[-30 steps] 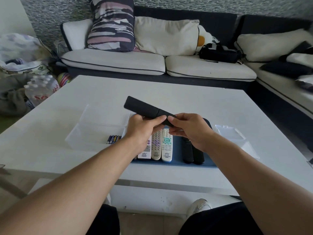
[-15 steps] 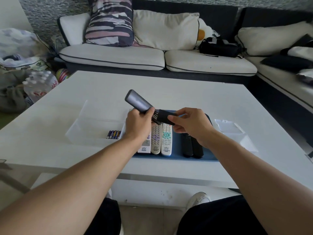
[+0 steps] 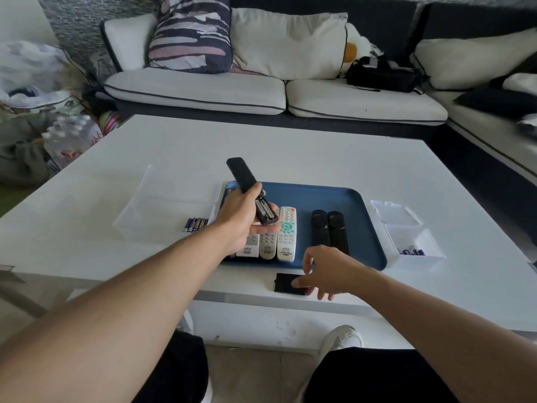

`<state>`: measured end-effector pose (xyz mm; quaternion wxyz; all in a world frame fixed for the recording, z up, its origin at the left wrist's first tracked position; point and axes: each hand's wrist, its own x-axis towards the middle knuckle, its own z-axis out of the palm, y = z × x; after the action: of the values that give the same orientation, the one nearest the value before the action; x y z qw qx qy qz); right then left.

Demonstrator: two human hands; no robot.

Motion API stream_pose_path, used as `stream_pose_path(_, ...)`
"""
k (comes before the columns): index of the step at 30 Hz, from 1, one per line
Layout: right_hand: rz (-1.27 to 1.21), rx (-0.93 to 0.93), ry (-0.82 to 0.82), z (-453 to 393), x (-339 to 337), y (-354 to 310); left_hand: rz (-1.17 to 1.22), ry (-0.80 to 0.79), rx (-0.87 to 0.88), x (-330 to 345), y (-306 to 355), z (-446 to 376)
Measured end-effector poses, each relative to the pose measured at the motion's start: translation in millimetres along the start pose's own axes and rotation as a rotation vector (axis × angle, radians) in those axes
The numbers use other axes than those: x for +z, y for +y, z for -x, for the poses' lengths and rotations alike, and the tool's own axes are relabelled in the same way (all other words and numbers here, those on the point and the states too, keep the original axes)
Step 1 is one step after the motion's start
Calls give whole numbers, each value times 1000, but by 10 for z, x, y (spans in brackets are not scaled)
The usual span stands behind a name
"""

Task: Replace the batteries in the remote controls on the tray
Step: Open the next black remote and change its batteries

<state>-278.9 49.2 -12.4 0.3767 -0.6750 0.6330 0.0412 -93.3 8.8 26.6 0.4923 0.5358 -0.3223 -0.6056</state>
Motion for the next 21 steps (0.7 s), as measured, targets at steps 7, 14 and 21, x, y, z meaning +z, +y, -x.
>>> stream_pose_path(7,190,28,90,-21,18,30,-71,-161,-5,6,4,29)
stream_pose_path(14,249,-135,558,134,-172,-180,-42,-208,-62,-38,36,67)
stream_pose_path(21,260,-672,817,108,-159,-386,-51,-244,-78,-21,35,104)
